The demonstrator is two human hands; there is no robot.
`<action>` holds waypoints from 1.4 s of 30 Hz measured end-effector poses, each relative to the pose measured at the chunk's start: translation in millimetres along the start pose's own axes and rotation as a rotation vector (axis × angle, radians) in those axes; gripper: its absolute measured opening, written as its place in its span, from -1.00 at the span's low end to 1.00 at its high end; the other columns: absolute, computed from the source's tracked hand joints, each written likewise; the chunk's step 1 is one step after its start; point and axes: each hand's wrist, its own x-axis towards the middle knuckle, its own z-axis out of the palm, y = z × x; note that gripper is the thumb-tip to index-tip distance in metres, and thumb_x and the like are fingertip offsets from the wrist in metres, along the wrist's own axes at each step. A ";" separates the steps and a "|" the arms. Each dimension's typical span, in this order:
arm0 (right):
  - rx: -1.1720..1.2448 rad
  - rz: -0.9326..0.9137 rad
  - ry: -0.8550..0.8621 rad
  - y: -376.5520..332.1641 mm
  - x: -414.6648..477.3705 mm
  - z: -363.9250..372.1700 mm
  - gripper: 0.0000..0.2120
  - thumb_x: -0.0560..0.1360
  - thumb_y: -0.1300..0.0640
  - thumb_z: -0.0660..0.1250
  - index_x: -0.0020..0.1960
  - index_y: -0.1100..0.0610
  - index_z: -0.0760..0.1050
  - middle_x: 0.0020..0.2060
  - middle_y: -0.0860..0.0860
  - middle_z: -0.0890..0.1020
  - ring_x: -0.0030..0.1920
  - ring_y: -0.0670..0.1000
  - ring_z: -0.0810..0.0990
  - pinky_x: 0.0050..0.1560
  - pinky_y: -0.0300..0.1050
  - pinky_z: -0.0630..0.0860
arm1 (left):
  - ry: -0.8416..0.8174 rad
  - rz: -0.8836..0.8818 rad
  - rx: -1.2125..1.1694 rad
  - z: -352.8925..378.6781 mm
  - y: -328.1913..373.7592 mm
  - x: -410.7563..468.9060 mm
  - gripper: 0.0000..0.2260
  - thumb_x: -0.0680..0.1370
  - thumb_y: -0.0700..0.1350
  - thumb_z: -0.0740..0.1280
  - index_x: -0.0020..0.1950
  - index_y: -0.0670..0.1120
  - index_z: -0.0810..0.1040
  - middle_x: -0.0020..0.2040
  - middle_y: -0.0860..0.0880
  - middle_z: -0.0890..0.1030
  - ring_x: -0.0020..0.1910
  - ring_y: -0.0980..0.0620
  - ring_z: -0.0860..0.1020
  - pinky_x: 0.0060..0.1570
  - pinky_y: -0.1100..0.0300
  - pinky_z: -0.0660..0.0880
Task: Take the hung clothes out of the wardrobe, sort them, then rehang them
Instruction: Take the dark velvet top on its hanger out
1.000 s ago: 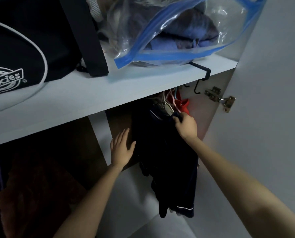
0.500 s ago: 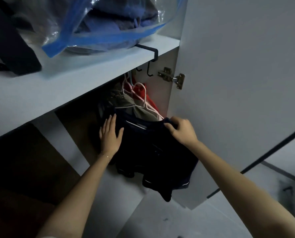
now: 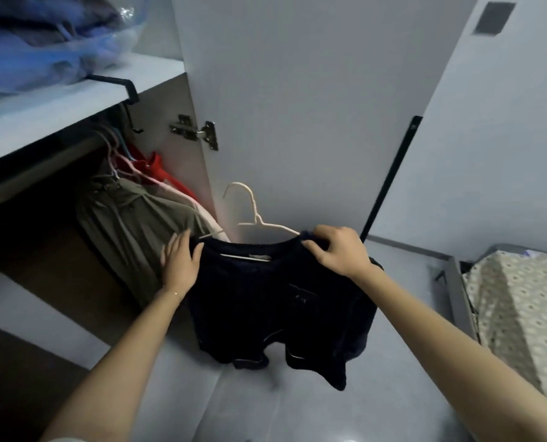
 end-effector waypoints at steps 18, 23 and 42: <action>-0.033 0.599 0.211 189.2 -249.7 -161.2 -0.70 0.53 -0.07 0.33 -0.20 0.14 0.52 -0.36 0.01 0.59 -0.30 0.05 0.54 -0.27 0.02 0.47 | -0.260 0.400 -0.319 123.5 273.5 -112.2 -0.88 0.60 -0.09 0.35 -0.04 -0.14 0.55 -0.12 -0.07 0.56 -0.05 -0.08 0.46 -0.06 0.13 0.33; -0.059 0.768 0.286 216.6 -328.5 -207.8 -0.76 0.54 -0.07 0.33 -0.23 0.03 0.51 -0.33 -0.06 0.59 -0.26 0.00 0.55 -0.27 -0.02 0.42 | -0.370 0.454 -0.367 161.3 355.3 -154.1 -0.81 0.62 0.03 0.29 0.04 -0.07 0.58 0.00 0.02 0.60 0.08 -0.02 0.47 0.05 0.08 0.41; -0.254 1.441 0.737 243.2 -558.1 -342.8 -0.70 0.52 -0.07 0.35 -0.33 0.02 0.46 -0.42 -0.06 0.56 -0.31 -0.02 0.54 -0.26 0.12 0.50 | -0.902 1.103 -0.525 312.1 692.8 -302.3 -0.80 0.62 0.08 0.30 0.01 -0.02 0.60 -0.04 0.05 0.64 -0.01 0.01 0.56 -0.04 0.03 0.50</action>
